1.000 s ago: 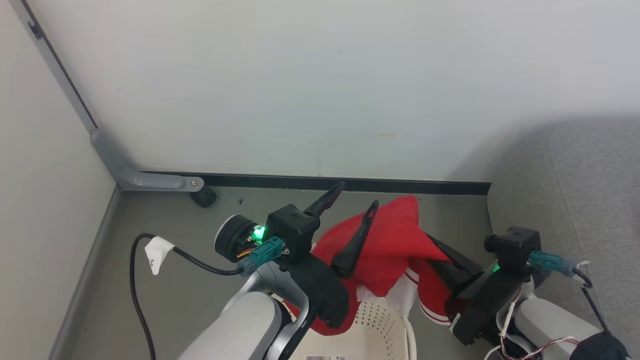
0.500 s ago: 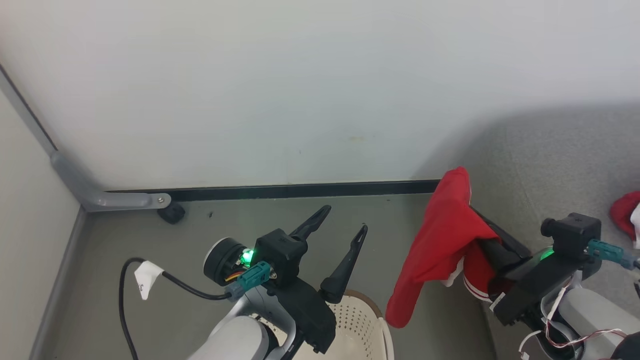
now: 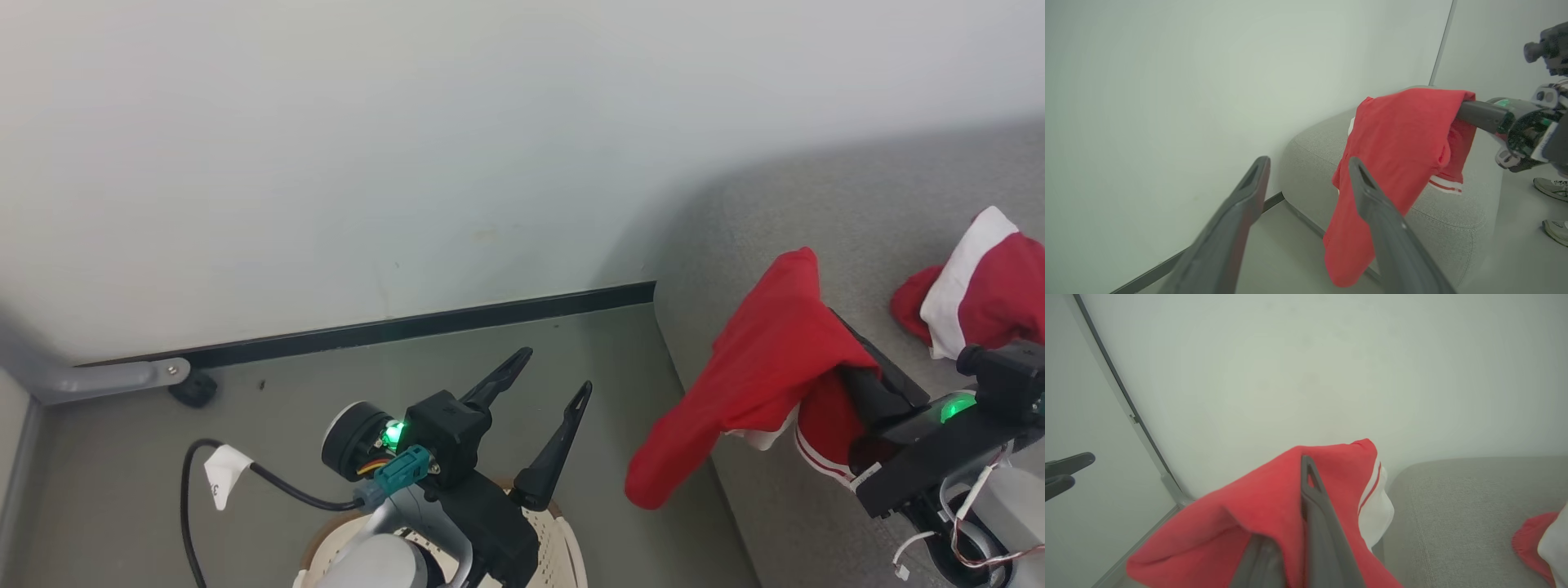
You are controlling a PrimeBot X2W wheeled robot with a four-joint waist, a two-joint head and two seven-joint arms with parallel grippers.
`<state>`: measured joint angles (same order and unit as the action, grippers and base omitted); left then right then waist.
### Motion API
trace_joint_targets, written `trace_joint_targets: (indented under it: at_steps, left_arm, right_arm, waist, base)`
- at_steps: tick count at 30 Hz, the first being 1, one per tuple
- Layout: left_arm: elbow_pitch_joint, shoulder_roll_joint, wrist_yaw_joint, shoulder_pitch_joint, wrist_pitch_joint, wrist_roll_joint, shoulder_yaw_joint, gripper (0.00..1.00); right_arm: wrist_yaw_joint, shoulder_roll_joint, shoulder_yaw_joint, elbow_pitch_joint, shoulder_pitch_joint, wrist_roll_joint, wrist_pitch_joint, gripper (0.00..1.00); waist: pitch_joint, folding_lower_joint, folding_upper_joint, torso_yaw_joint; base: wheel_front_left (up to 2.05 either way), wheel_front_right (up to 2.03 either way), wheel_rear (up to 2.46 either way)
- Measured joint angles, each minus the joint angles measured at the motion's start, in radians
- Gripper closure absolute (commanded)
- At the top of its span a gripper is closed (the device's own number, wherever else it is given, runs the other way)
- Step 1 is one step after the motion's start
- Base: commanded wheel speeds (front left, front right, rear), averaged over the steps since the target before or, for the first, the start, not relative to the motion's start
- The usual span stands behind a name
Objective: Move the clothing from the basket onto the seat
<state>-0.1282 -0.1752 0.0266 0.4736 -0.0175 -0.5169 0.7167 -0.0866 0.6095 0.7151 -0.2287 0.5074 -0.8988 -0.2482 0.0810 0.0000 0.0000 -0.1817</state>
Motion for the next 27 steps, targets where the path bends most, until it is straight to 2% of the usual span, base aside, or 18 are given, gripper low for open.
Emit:
trace_joint_targets:
  at_steps: [19,27]
  left_arm:
    - [0.03,-0.013,0.0,-0.017,-0.008,0.0,0.009,0.0]
    - [0.031,0.002,0.0,-0.017,-0.017,0.0,0.028,0.0]
  right_arm:
    - [0.06,0.051,-0.153,0.164,-0.149,0.021,0.0,1.0]
    - [0.071,0.086,-0.231,0.214,-0.211,0.025,-0.001,1.0]
  waist:
    - [-0.006,0.0,0.0,-0.184]
    - [0.001,-0.0001,0.0,-0.221]
  base:
    - [0.0,0.0,0.0]
    - [0.0,0.0,0.0]
